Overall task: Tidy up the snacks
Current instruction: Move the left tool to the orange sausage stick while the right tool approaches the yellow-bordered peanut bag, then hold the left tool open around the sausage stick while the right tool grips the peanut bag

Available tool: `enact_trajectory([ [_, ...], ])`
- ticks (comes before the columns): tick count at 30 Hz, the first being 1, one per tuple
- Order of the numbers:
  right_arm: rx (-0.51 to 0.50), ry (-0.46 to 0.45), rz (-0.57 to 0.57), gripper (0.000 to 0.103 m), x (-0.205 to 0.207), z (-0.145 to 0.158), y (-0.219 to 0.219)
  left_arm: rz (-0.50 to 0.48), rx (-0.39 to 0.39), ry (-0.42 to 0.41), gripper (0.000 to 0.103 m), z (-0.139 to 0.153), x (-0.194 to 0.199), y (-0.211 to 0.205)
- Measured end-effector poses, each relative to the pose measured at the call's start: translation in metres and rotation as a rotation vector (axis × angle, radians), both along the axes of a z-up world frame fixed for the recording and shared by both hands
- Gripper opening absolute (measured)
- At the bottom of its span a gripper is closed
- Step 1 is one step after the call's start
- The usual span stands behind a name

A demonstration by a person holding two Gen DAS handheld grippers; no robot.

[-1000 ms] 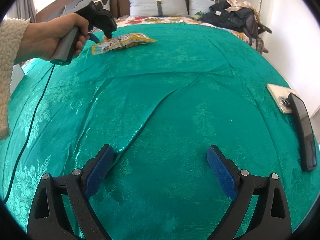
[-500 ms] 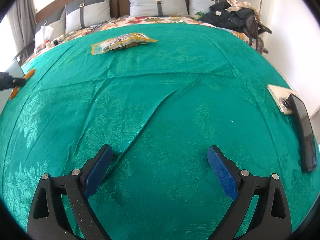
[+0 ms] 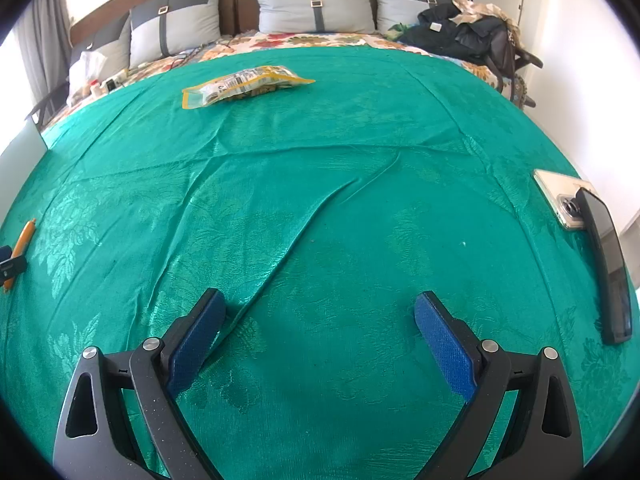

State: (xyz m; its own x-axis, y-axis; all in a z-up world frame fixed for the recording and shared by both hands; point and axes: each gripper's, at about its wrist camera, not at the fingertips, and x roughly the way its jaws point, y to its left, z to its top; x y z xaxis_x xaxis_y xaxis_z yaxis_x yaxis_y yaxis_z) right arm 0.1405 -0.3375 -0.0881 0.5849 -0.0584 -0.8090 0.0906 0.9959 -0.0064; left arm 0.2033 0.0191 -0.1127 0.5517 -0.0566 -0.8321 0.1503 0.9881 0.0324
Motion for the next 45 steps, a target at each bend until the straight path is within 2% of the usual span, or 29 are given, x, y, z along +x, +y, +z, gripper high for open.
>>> enact_trajectory([
  [1, 0.001, 0.0, -0.001, 0.097, -0.001, 0.0, -0.001, 0.02, -0.013, 0.001, 0.103, -0.002, 0.001, 0.004],
  [2, 0.002, 0.0, -0.002, 0.098, -0.001, 0.0, -0.001, 0.037, -0.044, -0.002, 0.103, -0.005, 0.001, 0.009],
  [5, 0.007, 0.011, 0.004, 0.097, -0.001, 0.001, -0.002, 0.05, -0.04, -0.036, 0.103, -0.007, 0.0, 0.011],
  [6, 0.013, 0.049, 0.008, 0.097, 0.004, 0.004, -0.004, 0.051, -0.039, -0.036, 0.103, -0.007, 0.0, 0.011],
  [8, 0.082, 0.089, 0.007, 0.097, 0.021, 0.014, -0.007, 0.051, -0.042, -0.036, 0.103, -0.007, 0.0, 0.01],
  [10, 0.186, 0.077, -0.03, 0.096, 0.051, 0.029, -0.009, 0.053, -0.043, -0.035, 0.103, -0.007, 0.0, 0.009],
  [14, 0.431, 0.076, -0.188, 0.096, 0.142, 0.051, -0.013, 0.053, -0.044, -0.035, 0.103, -0.007, 0.001, 0.009],
  [16, 0.471, 0.094, -0.289, 0.096, 0.191, 0.051, -0.01, 0.053, -0.044, -0.035, 0.103, -0.007, 0.001, 0.009],
  [19, 0.427, 0.128, -0.406, 0.096, 0.247, 0.041, 0.001, 0.053, -0.044, -0.035, 0.103, -0.008, 0.001, 0.009],
  [22, 0.353, 0.184, -0.461, 0.096, 0.28, 0.024, 0.019, 0.053, -0.044, -0.035, 0.103, -0.008, 0.001, 0.009],
  [24, 0.307, 0.219, -0.449, 0.096, 0.291, 0.012, 0.033, 0.053, -0.044, -0.035, 0.103, -0.008, 0.001, 0.01],
  [26, 0.142, 0.243, -0.379, 0.097, 0.296, 0.007, 0.054, 0.053, -0.043, -0.035, 0.103, -0.008, 0.002, 0.009],
  [27, 0.072, 0.252, -0.33, 0.097, 0.295, 0.004, 0.062, 0.053, -0.043, -0.035, 0.103, -0.008, 0.001, 0.01],
  [29, 0.063, 0.199, -0.252, 0.093, 0.278, 0.007, 0.061, 0.053, -0.043, -0.035, 0.103, -0.008, 0.001, 0.009],
  [30, 0.047, 0.172, -0.228, 0.079, 0.266, 0.01, 0.059, 0.053, -0.043, -0.036, 0.103, -0.008, 0.001, 0.009],
  [31, 0.022, 0.152, -0.197, 0.06, 0.254, 0.013, 0.057, 0.053, -0.043, -0.036, 0.103, -0.008, 0.001, 0.009],
  [35, 0.08, 0.157, -0.036, 0.06, 0.199, 0.016, 0.044, 0.053, -0.043, -0.036, 0.103, -0.008, 0.001, 0.009],
  [39, 0.189, 0.133, 0.159, 0.06, 0.121, 0.021, 0.035, 0.053, -0.044, -0.036, 0.103, -0.008, 0.001, 0.009],
  [42, 0.136, 0.117, 0.286, 0.06, 0.057, 0.014, 0.041, 0.053, -0.043, -0.036, 0.103, -0.008, 0.001, 0.01],
  [45, 0.073, 0.059, 0.316, 0.061, 0.005, 0.01, 0.044, 0.053, -0.042, -0.036, 0.103, -0.008, 0.001, 0.01],
])
